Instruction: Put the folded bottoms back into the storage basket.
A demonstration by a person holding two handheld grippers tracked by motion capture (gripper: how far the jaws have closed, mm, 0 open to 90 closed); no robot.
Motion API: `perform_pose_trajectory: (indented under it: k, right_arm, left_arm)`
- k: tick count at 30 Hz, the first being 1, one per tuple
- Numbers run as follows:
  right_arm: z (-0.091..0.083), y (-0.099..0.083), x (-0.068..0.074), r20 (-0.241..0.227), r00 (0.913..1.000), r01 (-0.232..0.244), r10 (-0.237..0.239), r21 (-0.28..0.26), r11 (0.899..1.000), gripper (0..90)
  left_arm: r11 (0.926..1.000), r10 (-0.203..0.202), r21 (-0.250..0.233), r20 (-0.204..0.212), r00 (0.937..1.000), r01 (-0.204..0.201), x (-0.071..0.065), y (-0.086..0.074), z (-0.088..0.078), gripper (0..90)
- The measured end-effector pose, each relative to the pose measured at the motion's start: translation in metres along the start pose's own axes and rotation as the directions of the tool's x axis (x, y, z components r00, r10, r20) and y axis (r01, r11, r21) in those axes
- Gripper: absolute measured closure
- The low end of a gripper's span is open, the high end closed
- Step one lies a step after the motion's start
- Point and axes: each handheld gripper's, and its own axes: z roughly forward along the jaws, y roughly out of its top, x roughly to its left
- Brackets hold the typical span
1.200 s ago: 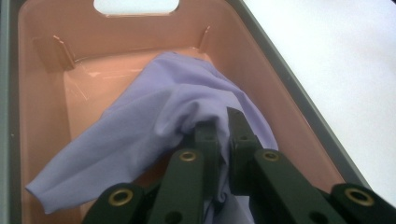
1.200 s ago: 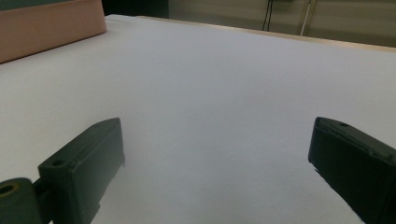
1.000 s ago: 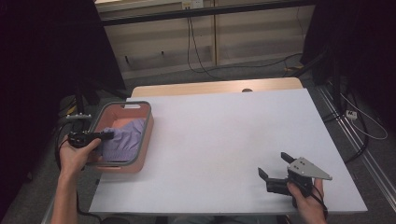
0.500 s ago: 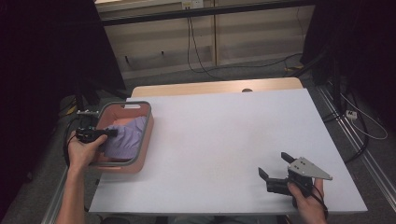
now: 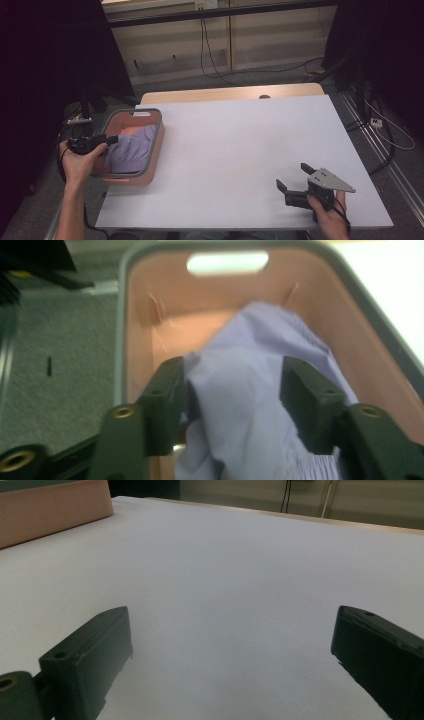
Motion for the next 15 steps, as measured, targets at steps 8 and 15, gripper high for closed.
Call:
perform_pose_trajectory:
  k: [8, 15]
  right_arm:
    - [-0.001, 0.0, -0.001, 0.001, 1.0, -0.003, 0.003, 0.001, 1.0, 2.7]
    - [-0.001, 0.0, -0.001, -0.001, 1.0, -0.002, 0.002, 0.002, 1.0, 2.7]
  left_arm:
    - [0.9986, 0.001, -0.053, -0.005, 1.0, -0.001, -0.008, 0.008, 0.009, 42.5]
    - [0.9973, -0.047, -0.058, -0.009, 0.9988, 0.047, -0.008, 0.013, 0.037, 57.6]
